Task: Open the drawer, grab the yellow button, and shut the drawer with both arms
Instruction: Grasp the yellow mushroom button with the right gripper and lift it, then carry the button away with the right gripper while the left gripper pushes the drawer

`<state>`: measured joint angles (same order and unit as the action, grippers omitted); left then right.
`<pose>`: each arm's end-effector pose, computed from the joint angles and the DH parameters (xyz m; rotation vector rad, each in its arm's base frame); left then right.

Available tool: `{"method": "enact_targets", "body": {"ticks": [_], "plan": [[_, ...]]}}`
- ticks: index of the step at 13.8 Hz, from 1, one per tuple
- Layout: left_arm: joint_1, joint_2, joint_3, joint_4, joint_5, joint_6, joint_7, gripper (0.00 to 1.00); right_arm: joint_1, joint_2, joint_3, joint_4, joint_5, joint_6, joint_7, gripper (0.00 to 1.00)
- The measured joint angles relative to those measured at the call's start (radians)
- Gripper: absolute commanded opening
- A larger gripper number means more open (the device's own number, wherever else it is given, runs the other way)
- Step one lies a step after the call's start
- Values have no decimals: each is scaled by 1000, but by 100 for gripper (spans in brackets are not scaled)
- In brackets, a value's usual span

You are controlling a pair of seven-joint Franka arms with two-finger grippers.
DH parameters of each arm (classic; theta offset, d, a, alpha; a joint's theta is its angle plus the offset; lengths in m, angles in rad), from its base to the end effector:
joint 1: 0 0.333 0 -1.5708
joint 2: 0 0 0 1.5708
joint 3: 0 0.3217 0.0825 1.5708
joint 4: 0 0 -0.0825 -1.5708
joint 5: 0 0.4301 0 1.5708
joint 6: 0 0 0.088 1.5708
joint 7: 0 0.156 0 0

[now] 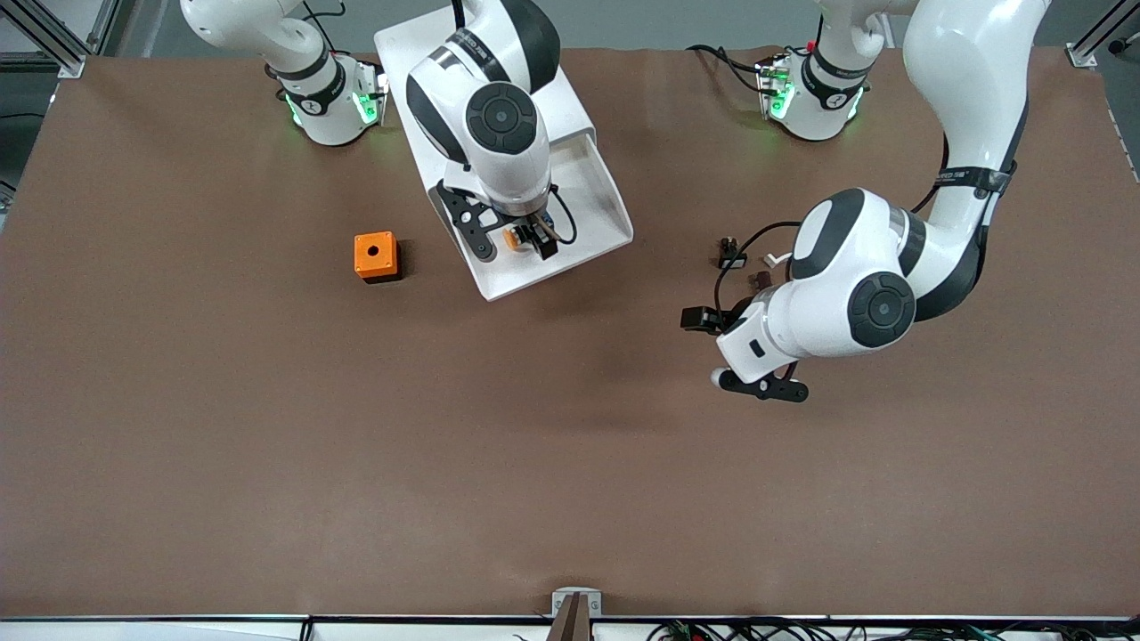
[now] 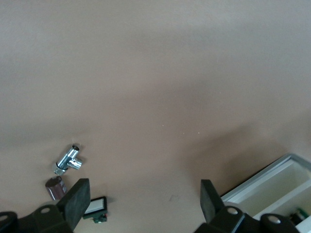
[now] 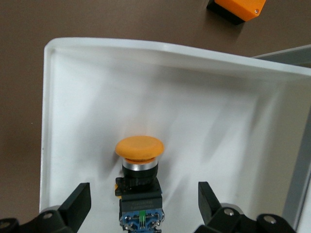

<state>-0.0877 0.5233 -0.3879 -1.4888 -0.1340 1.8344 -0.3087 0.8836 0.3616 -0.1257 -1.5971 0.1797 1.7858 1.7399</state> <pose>0.6440 -0.3155 0.3202 2.8745 -0.1272 -0.3673 0.4736 0.4899 0.3523 2.6189 -1.4840 -0.2627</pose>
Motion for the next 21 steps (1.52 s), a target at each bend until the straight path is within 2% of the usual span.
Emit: {"method": "enact_targets", "body": {"ticks": [1,2,3,5,6,7,12,16,19,21], "plan": [[0,0,0,2,7,0,-67,100,0,3,0,-1,0,3,1,87],[-1,0,-1,3,36,0,-124,100,1,6,0,-2,0,4,1,78],[-2,0,-2,3,76,0,-165,100,4,10,0,-4,0,6,1,65],[-6,0,-4,4,130,23,-243,100,11,14,0,-6,0,8,1,32],[-6,0,-4,4,140,43,-270,100,14,14,0,-7,0,8,1,19],[-6,0,-4,4,143,54,-284,100,15,14,0,-7,0,9,2,16],[-13,0,-7,6,165,64,-365,100,14,14,-9,15,-11,12,-1,16],[-46,0,-8,14,171,68,-424,100,-40,11,-23,121,-28,-39,-25,16],[-75,0,-8,18,178,77,-509,100,-149,5,-29,220,-29,-199,-212,16],[-119,0,-10,18,237,99,-629,100,-247,-5,-33,244,-31,-288,-459,16]]}}
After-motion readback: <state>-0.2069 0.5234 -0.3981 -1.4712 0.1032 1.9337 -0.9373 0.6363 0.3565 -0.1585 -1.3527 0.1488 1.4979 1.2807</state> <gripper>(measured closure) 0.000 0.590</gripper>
